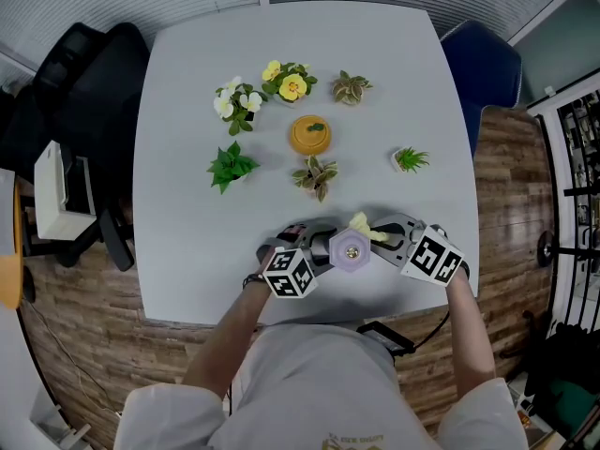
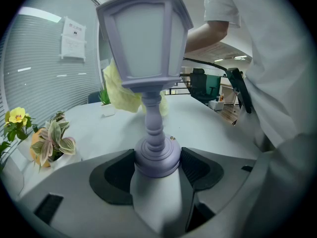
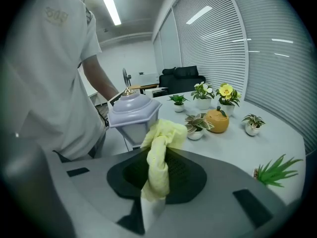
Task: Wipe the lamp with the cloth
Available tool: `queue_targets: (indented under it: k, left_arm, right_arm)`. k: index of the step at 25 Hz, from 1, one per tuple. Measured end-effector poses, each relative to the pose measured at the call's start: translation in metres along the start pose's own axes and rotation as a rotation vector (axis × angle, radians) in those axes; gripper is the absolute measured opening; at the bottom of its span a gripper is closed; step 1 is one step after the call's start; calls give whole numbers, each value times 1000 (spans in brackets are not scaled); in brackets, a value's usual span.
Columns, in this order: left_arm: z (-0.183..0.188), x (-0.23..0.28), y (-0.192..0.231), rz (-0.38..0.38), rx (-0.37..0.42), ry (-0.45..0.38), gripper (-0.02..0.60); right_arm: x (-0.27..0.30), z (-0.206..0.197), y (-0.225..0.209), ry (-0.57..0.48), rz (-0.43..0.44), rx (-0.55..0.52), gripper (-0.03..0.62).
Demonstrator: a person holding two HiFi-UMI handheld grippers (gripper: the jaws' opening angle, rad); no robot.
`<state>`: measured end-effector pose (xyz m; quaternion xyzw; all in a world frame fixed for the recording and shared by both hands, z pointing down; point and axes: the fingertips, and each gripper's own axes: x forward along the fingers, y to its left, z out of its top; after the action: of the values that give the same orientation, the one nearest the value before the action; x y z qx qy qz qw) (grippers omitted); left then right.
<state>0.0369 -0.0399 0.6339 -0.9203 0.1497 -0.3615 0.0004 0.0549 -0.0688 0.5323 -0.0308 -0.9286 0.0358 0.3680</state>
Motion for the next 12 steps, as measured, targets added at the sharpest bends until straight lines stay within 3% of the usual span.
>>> queue_targets:
  k: [5,12]
  left_arm:
    - [0,0,0,0,0,1,303]
    - [1,-1,0,1,2,0,304]
  right_arm:
    - [-3,-3,4,32,-7,-28,71]
    - [-14,21,-9,-17,-116,-130,71]
